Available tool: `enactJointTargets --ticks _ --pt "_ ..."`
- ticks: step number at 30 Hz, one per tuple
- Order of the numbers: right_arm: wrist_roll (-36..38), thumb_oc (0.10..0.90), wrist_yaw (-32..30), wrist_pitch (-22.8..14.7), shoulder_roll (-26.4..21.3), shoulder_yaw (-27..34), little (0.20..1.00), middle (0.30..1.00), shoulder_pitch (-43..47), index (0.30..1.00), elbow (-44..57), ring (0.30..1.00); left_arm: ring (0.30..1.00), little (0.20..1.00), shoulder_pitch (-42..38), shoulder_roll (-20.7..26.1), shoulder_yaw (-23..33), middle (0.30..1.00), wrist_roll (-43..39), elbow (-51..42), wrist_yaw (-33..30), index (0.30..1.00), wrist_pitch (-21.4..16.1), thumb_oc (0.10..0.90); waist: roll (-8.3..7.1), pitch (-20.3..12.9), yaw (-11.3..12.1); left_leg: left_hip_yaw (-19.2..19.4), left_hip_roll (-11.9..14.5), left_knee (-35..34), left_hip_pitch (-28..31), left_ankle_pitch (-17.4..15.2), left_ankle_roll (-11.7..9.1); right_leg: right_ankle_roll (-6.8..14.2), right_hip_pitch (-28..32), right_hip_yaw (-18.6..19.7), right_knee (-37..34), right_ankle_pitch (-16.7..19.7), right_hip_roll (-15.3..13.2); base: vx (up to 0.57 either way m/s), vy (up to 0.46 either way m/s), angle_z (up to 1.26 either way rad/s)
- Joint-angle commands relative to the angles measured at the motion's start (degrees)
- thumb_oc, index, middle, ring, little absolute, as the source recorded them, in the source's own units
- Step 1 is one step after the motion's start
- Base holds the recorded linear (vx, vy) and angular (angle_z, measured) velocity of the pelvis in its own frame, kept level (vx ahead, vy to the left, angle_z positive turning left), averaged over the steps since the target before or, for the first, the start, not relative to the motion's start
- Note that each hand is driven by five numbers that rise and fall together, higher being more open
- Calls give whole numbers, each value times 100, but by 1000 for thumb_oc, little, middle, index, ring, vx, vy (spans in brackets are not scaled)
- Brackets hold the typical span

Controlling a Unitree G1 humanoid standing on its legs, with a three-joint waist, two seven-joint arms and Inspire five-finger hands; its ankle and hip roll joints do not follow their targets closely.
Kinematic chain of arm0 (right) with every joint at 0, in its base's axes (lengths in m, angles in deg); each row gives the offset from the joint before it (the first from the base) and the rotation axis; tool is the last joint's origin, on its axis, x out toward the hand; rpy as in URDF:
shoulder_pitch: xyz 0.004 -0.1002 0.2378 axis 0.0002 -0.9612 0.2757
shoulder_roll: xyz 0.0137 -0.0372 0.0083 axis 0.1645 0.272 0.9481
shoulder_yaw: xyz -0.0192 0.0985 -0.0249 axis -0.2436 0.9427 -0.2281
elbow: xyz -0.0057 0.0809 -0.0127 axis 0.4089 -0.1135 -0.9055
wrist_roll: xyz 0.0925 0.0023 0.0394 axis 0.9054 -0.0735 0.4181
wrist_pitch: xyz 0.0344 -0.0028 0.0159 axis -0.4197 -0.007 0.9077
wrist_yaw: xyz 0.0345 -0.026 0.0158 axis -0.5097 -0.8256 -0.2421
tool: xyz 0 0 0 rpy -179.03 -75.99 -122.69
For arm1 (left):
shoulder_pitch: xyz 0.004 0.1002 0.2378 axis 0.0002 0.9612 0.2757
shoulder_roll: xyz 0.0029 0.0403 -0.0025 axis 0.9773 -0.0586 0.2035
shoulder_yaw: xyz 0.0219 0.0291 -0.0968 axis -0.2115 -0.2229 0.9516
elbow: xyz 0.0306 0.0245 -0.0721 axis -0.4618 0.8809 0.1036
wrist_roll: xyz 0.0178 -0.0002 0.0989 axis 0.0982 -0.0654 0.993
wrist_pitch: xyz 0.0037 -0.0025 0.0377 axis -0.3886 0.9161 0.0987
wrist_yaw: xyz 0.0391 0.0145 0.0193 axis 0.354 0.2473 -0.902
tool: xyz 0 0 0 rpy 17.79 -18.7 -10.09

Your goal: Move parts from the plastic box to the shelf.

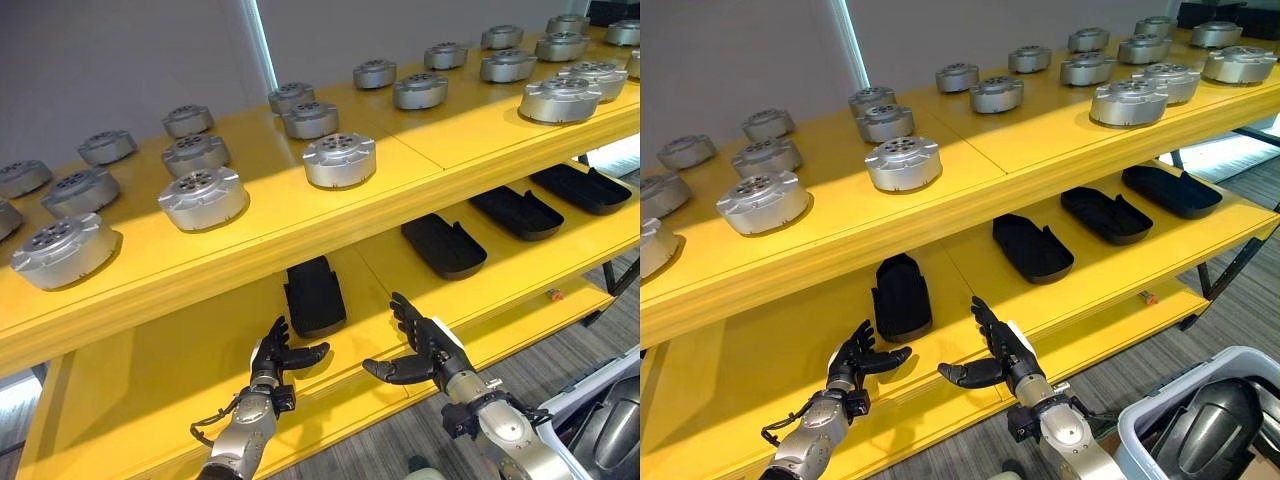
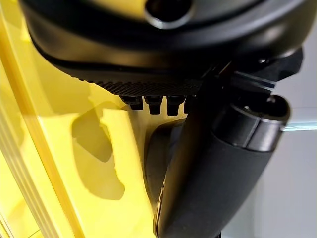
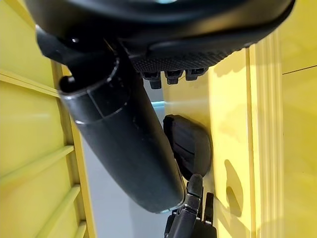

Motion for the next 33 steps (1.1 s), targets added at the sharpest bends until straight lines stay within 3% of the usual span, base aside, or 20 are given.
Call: enactJointTargets --ticks 1,4,5,33 --pt "-48 900 66 -648 115 183 1000 1000 575 1000 1134 1000 1000 1000 -792 102 -247 1000 -298 -296 202 1000 -392 900 -190 194 -165 194 241 -6 478 -493 62 215 343 -111 115 -464 -147 75 25 0" --pt "-68 900 55 -642 128 154 1000 1000 566 1000 1152 1000 1000 1000 -812 94 -295 1000 -298 -345 184 1000 -357 900 -205 202 -172 271 284 -6 439 -372 83 165 286 -91 132 -387 -95 9 -11 1" --pt "-79 900 49 -638 127 159 1000 1000 549 1000 1146 1000 1000 1000 -815 84 -332 1000 -283 -367 162 1000 -338 900 -204 189 -182 206 242 -6 502 -504 68 219 370 -107 108 -468 -143 0 0 0" --pt "-160 900 43 -654 126 20 1000 1000 441 1000 1140 1000 1000 1000 -939 185 -739 1000 -353 -947 317 1000 -116 900 -231 145 -236 209 244 -6 550 -553 99 210 392 -57 209 -572 -66 3 1 0"
